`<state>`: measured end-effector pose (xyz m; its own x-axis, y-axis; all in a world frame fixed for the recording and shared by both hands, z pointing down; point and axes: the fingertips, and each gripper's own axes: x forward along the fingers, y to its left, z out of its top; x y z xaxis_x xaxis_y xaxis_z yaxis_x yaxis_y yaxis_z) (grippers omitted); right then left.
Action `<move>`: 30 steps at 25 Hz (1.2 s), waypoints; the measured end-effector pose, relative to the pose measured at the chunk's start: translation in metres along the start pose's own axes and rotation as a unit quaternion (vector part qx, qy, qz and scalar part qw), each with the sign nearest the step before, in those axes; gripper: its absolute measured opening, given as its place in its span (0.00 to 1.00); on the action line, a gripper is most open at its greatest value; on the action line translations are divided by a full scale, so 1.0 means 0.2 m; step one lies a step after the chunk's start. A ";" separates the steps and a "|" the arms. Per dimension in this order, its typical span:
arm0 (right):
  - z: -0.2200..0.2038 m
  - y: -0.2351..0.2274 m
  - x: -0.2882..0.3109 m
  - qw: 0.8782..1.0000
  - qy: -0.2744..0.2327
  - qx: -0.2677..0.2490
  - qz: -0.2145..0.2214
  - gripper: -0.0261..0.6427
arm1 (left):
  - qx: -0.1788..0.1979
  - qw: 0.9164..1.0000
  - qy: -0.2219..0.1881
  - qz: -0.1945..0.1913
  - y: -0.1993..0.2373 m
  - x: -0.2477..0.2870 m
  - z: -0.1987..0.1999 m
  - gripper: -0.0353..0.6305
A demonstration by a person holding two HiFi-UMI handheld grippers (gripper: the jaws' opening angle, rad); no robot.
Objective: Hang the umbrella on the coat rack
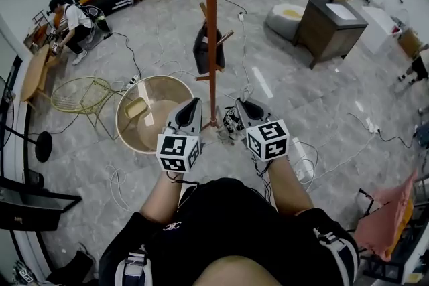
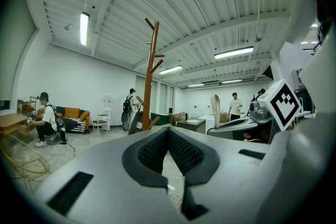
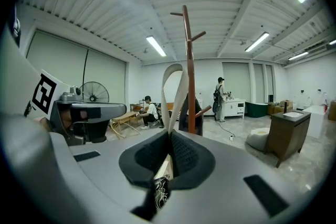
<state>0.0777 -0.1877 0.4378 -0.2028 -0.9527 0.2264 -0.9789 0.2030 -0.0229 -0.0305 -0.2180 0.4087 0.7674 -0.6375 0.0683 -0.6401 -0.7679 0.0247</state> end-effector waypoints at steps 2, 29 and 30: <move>-0.02 -0.04 0.18 1.000 0.004 0.007 0.002 0.06 | 0.000 1.000 0.003 -0.003 0.14 0.12 -0.03 0.08; -0.53 -0.58 1.34 0.971 0.163 0.021 0.176 0.07 | -0.025 0.982 0.079 0.172 0.72 0.84 -0.22 0.08; -0.56 -0.60 1.36 0.969 0.169 0.021 0.176 0.07 | -0.026 0.980 0.081 0.179 0.72 0.85 -0.23 0.08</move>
<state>0.1425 -0.4453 0.6100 -0.5121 -0.6956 0.5038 -0.8519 0.4861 -0.1948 0.0048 -0.4342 0.4691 0.4806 -0.8439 0.2386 -0.8713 -0.4903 0.0210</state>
